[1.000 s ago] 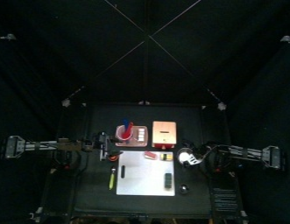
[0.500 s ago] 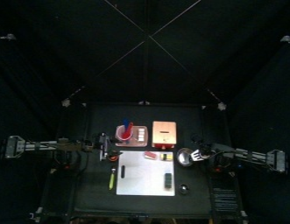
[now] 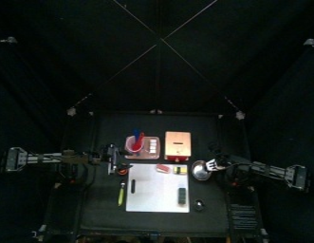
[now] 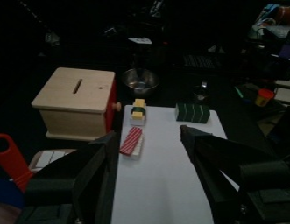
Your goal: Put bowl onto cutting board
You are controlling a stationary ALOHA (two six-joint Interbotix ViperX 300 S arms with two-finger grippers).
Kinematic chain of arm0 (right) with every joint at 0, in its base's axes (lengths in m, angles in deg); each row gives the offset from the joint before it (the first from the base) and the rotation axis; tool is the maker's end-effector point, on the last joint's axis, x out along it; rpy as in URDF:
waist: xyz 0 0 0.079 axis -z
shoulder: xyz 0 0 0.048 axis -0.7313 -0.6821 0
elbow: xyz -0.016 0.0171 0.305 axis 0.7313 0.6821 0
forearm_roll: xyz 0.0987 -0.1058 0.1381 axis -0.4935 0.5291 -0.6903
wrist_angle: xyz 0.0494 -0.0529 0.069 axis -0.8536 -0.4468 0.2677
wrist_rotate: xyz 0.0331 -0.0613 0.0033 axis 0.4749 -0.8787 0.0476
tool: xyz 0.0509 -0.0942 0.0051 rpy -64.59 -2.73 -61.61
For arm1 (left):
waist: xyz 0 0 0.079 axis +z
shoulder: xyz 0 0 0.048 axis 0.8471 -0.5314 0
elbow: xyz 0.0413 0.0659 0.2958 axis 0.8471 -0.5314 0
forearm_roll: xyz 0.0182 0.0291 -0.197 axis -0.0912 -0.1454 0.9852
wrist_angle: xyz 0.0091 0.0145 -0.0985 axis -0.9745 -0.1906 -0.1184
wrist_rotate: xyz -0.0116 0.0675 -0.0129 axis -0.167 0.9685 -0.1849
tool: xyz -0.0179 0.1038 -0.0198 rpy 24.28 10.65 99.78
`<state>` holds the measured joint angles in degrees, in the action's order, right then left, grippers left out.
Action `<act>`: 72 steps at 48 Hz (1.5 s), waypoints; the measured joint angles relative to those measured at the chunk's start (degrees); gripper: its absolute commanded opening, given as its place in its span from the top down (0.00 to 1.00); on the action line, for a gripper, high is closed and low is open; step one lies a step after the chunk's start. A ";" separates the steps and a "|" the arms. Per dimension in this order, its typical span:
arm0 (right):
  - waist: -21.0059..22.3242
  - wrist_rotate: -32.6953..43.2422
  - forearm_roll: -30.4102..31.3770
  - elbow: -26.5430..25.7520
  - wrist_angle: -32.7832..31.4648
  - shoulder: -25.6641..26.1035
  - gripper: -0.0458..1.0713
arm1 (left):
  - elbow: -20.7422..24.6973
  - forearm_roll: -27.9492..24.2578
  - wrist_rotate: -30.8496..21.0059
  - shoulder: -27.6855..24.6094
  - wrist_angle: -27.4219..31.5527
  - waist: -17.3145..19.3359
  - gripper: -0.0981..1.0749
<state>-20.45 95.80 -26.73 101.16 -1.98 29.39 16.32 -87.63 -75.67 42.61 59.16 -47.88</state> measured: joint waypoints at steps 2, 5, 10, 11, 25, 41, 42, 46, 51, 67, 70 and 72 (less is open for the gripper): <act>0.09 0.00 -0.09 0.26 0.79 -0.09 0.20 | 0.00 0.00 0.00 0.00 0.00 0.00 0.12; 0.18 0.00 -0.35 0.70 2.02 -0.18 0.26 | 0.09 0.00 0.09 0.00 0.00 0.00 0.12; 0.18 0.09 -0.62 1.23 3.78 -0.62 0.36 | 0.00 0.00 0.00 0.00 0.00 0.00 0.12; 0.26 0.09 -0.70 1.32 3.96 -0.70 0.38 | 0.00 0.00 0.00 -0.09 0.00 0.00 0.12; 0.18 0.00 -1.05 0.35 2.90 -1.32 0.57 | 0.00 0.00 0.00 0.00 0.00 0.00 0.12; -3.78 -0.18 -1.58 -10.20 -11.87 2.72 0.58 | 0.00 0.00 0.00 0.00 0.00 0.00 0.12; -4.48 -0.18 -1.67 -10.72 -12.48 2.81 0.58 | 0.00 0.09 0.00 0.00 0.00 0.00 0.12; -7.47 -0.09 -3.25 -12.83 -13.54 2.90 0.58 | 0.00 0.09 0.09 0.00 0.00 0.00 0.12; -11.43 0.00 -6.68 -14.68 -11.78 1.85 0.59 | 0.00 0.09 0.09 0.00 0.00 0.00 0.12; -22.76 0.00 -10.63 -20.83 4.66 -12.74 0.59 | 0.00 0.09 0.00 0.00 0.00 0.00 0.12; -24.26 -0.18 -9.67 -23.20 5.89 -16.00 0.59 | 0.00 0.09 0.09 0.00 0.00 0.00 0.12; -24.70 0.00 -9.14 -24.35 6.33 -17.67 0.59 | 0.00 0.09 0.00 0.00 0.00 0.00 0.12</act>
<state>-45.15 95.80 -35.87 76.82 4.35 11.72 16.32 -87.54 -75.67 42.61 59.16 -47.88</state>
